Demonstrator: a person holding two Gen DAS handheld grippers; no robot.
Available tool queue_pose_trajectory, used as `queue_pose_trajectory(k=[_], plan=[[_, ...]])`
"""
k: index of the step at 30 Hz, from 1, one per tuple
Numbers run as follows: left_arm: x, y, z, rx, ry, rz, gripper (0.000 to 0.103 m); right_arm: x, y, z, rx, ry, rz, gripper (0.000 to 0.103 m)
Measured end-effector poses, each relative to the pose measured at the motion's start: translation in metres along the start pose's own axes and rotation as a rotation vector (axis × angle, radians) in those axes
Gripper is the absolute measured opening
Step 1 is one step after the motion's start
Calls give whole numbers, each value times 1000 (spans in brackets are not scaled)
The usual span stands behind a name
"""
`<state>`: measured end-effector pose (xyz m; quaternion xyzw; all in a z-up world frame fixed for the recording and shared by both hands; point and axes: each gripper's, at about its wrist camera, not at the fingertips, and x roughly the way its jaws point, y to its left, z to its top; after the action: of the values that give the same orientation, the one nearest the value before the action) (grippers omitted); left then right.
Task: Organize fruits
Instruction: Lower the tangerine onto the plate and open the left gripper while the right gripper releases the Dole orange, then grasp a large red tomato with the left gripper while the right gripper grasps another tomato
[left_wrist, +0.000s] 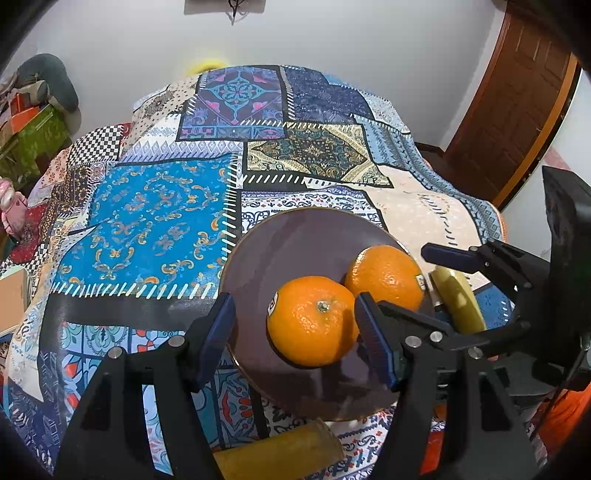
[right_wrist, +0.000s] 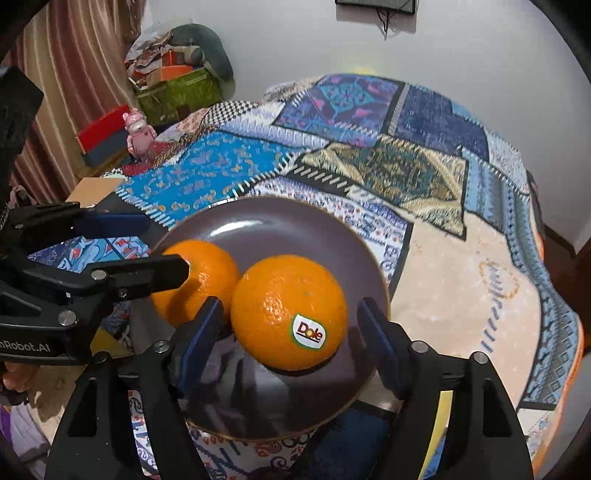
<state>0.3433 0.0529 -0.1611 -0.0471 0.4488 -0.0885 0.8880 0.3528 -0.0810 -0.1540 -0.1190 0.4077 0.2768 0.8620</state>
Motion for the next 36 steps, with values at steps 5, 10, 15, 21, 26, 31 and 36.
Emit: queue_pose_trajectory(k=[5,10,15,21,26,31,36], plan=[[-18,3,-6,-3,-17,8,67,-20,-8,-6,30,-39,-10,74],[-34,6,-21,-4,-19,20,67,-48,-20,-18,82,-79,-39,74],[-45,-3,-39,8,-11,29,67,-70,-21,-36,86,-106,-93,74],[-58,-30,-58,60,-29,9,67,-86,-21,-65,104,-106,-126,74],[-66,-53,-74,75,-33,-22,69,-96,-22,-87,125,-104,-136,74],[-61,-71,-87,60,-6,-47,70,-105,-23,-100,140,-111,-133,74],[-55,-88,-102,59,33,-83,70,-110,-22,-112,140,-113,-134,73]])
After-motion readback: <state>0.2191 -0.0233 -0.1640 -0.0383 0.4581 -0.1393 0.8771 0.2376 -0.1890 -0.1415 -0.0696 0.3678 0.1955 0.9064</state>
